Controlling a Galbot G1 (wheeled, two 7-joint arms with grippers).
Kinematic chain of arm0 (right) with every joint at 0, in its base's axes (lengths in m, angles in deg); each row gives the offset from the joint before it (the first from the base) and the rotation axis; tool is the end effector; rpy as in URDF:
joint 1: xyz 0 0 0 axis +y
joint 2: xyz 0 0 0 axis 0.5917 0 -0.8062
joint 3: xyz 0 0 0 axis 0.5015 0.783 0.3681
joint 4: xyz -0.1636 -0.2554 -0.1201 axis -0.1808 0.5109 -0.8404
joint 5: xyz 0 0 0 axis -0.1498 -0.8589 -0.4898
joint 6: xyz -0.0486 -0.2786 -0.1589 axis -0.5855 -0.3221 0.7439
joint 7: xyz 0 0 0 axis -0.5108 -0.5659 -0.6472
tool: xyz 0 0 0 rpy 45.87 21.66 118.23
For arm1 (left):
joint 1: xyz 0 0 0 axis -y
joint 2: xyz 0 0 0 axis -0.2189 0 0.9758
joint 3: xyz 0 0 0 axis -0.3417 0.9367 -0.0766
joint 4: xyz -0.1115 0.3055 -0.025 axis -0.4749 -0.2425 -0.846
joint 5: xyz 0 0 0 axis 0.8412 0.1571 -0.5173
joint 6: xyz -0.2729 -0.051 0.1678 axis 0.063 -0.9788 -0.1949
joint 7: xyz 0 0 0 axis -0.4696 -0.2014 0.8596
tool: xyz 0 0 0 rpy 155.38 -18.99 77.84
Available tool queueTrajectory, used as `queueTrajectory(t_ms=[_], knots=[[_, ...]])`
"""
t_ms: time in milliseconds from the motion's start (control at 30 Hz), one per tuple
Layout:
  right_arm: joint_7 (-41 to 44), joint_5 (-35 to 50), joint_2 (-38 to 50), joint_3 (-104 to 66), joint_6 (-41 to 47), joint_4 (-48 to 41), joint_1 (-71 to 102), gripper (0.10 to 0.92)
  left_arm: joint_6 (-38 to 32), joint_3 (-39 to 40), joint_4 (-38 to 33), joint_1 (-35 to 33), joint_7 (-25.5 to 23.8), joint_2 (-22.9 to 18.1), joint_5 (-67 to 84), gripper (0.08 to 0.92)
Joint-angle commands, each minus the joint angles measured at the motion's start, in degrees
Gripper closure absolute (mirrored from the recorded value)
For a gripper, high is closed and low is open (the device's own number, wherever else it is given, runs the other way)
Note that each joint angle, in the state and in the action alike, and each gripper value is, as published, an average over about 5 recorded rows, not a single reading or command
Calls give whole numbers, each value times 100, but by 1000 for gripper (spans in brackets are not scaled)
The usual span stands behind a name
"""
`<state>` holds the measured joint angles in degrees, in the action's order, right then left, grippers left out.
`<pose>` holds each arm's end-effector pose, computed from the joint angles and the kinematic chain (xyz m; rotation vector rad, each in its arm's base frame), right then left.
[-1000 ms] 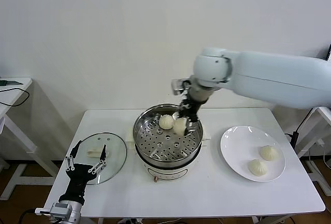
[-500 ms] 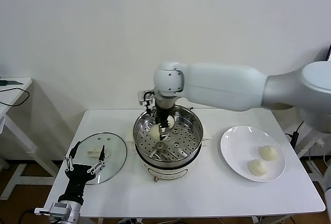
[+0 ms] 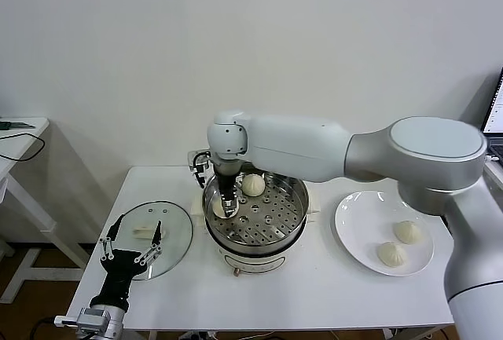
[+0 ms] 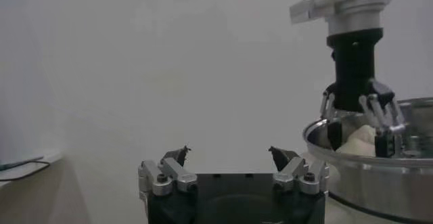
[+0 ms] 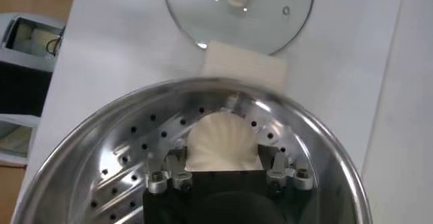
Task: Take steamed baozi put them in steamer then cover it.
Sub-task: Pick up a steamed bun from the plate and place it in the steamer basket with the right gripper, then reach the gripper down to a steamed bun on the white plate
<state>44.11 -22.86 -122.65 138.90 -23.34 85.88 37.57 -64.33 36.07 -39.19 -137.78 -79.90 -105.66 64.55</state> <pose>0.4930 0.2338 -0.0822 1.4479 -1.2430 1.4381 0.1357 0.0599 -0.2704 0.0499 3.0951 0.3677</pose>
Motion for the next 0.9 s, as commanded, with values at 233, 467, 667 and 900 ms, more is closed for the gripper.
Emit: queueTrajectory(t_ms=[233, 467, 667, 900], knots=[[407, 270, 1412, -223, -258, 891, -792, 204, 19, 19, -44, -36, 3, 12, -5, 177], [1041, 263, 3488, 66, -795, 2094, -1642, 203, 24, 85, -58, -52, 9, 11, -40, 177], [1344, -609, 5009, 147, -1399, 2531, -1368, 203, 23, 104, -95, -99, 16, 9, -83, 177], [1535, -1820, 5938, -350, -2224, 2372, -86, 203, -5, 121, -144, -185, 28, -30, -167, 177]])
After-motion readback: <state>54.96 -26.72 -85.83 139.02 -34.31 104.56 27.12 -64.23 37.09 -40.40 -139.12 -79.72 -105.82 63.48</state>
